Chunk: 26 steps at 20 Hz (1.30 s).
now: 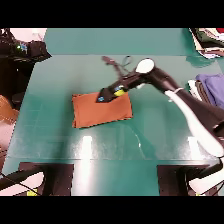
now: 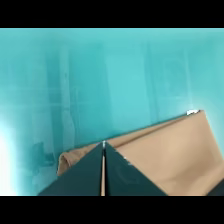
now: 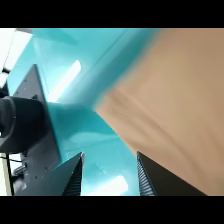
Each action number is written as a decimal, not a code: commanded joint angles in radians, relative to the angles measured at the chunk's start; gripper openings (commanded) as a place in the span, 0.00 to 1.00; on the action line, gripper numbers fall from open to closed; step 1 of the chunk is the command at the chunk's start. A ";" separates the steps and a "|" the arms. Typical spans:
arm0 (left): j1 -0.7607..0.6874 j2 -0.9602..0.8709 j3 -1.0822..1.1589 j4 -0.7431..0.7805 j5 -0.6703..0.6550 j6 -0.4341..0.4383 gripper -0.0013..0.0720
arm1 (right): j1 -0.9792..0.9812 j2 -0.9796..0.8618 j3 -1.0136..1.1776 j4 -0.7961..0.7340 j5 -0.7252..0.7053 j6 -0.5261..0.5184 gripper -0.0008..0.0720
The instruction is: Fold the shirts.
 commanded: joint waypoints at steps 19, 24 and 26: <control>0.003 -0.006 -0.015 -0.031 -0.003 0.000 0.05 | -0.157 -0.176 -0.166 0.105 -0.055 0.020 0.50; -0.040 -0.006 -0.015 -0.060 -0.015 0.000 0.05 | -0.151 -0.175 0.004 -0.027 -0.044 0.026 0.04; -0.095 -0.006 -0.015 -0.060 0.002 0.000 0.05 | -0.228 -0.130 0.065 -0.116 -0.037 0.060 0.04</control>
